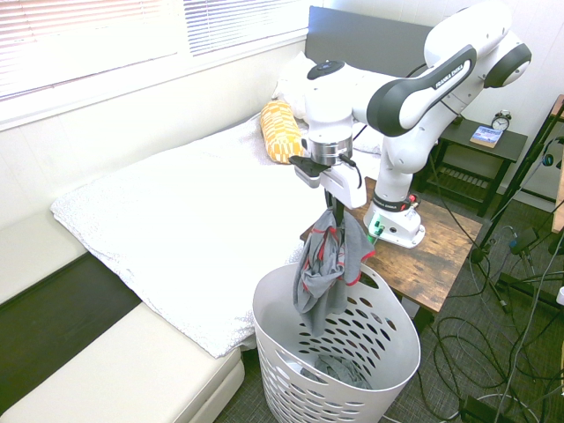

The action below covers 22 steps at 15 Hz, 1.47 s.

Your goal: Put my clothes in the laundry bag

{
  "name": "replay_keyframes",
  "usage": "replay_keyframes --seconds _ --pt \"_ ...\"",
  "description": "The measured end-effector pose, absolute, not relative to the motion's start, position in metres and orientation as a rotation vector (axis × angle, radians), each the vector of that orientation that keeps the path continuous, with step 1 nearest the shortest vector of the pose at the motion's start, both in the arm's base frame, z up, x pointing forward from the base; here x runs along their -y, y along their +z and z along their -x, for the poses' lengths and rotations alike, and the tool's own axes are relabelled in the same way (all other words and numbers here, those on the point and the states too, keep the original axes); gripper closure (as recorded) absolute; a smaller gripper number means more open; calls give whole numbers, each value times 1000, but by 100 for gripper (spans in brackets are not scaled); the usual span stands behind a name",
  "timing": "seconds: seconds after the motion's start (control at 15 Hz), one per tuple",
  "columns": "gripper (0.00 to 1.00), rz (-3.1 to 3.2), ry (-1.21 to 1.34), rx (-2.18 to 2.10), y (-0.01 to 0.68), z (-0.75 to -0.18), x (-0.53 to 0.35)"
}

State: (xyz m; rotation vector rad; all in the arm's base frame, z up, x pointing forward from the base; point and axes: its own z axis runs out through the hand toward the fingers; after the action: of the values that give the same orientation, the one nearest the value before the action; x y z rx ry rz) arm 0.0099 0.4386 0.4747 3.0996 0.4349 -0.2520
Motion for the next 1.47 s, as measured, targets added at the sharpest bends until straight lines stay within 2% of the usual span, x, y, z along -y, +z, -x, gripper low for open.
replay_keyframes --seconds 0.67,0.87,1.0,1.2,1.47 --pt "0 -3097 -253 -446 474 -10 -439" --pt "0 -3118 -224 -401 482 -32 -435" --pt "0 -3143 -155 -297 494 -80 -424" --pt "0 -3169 9 -17 501 -208 -381" --pt "0 -3141 36 329 471 -356 -296"
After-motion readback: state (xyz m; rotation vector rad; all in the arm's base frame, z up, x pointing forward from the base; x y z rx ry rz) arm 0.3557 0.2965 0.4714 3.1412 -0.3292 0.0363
